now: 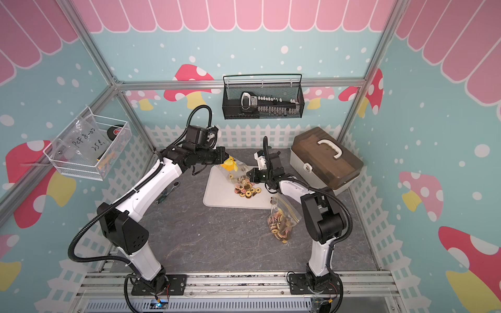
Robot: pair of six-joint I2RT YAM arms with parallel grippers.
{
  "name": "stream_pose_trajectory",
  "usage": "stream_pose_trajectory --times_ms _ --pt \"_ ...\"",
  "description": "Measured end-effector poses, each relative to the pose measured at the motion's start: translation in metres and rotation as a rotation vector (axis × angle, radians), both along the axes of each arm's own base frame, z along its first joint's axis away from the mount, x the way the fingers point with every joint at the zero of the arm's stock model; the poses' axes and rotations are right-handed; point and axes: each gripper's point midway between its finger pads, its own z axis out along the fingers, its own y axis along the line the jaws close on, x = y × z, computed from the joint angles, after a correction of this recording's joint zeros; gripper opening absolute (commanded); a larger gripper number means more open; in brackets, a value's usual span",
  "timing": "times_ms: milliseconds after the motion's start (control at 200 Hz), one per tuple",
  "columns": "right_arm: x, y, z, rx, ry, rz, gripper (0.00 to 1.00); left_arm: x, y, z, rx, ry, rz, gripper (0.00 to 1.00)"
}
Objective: Pour cookies out of the ziploc bag
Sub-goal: 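Pour the cookies out of the ziploc bag onto the tray, then place the ziploc bag at the center of the board.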
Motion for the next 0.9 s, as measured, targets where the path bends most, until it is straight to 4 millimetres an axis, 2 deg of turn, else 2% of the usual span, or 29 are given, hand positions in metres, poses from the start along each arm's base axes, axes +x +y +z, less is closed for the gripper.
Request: stream_pose_trajectory --times_ms 270,470,585,660,806,901 --pt "-0.001 -0.001 -0.001 0.01 -0.007 -0.005 0.0 -0.002 -0.003 0.007 0.015 -0.008 -0.007 0.0" --pt "-0.004 -0.012 -0.008 0.006 0.009 -0.027 0.0 -0.001 -0.003 0.009 0.021 -0.019 -0.001 0.0" --pt "-0.007 -0.016 -0.005 0.004 -0.001 -0.038 0.0 -0.001 -0.003 0.01 0.023 -0.023 0.001 0.0" --pt "-0.009 -0.018 -0.003 0.002 -0.01 -0.046 0.09 -0.002 -0.003 0.011 0.024 -0.026 0.002 0.0" --pt "-0.013 -0.026 -0.002 -0.007 -0.021 -0.066 0.38 -0.006 0.002 0.016 0.024 -0.051 0.017 0.0" --pt "-0.02 -0.032 0.001 -0.011 -0.039 -0.08 0.51 -0.014 0.01 0.02 0.025 -0.067 0.029 0.0"
